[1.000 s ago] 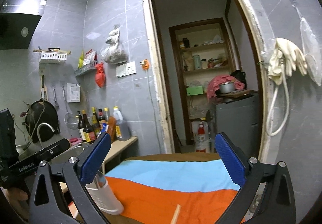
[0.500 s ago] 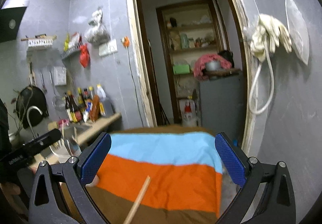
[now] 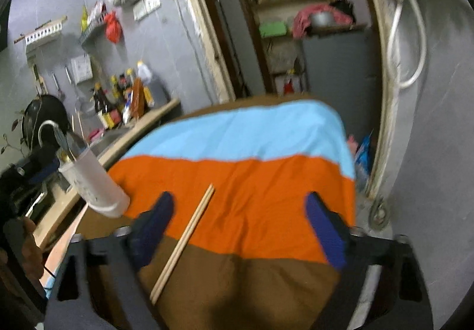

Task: Organize utensils
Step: 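Move both open tools back down to the two wooden chopsticks, then close the right tool on one wooden chopstick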

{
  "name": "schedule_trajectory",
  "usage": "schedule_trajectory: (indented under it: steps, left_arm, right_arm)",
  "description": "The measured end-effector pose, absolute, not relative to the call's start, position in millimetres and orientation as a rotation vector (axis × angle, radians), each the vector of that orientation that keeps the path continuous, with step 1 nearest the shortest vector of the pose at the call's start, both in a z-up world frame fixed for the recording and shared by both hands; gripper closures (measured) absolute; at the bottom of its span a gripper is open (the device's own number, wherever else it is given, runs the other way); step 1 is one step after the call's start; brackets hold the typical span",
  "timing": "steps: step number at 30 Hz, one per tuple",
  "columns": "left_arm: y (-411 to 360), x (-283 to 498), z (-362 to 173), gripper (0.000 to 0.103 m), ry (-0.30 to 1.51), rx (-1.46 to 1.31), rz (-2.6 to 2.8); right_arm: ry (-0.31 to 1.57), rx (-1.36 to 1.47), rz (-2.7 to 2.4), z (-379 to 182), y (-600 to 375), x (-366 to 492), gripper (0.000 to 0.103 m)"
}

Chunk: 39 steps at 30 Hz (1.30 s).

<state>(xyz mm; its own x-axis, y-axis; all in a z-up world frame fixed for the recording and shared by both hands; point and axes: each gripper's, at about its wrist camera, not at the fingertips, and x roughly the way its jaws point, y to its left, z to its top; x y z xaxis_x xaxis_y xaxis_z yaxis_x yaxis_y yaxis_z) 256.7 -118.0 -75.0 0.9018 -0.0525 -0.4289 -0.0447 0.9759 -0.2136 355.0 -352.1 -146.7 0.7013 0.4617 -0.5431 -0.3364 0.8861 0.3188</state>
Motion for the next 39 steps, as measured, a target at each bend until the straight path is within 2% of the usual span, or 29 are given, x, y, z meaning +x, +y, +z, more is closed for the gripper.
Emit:
schedule_trajectory:
  steps: [4,9,15,20,39]
  left_arm:
    - [-120.8,262.3,-90.8,0.000,0.501,-0.226,-0.039]
    - [-126.5,273.5,-116.3,0.000,0.596,-0.210,-0.037]
    - [-119.9,284.4,-130.3,0.001,0.650,-0.228,0.010]
    - [-113.8,296.1,-138.8,0.003,0.685,-0.248,0.040]
    - [-101.4,299.9,-149.9,0.004,0.724,-0.310,0.092]
  right_arm:
    - [0.703,0.218,0.504,-167.1,-342.0,364.4,0.049]
    - [0.762,0.202,0.565,-180.6,-329.5,372.1,0.055]
    - [0.839,0.137,0.613,-193.2,-312.2,378.7,0.075]
    - [0.872,0.115,0.657,-197.4,-296.7,380.9,0.079]
    - [0.960,0.022,0.653,-197.8,-255.4,387.9,0.079]
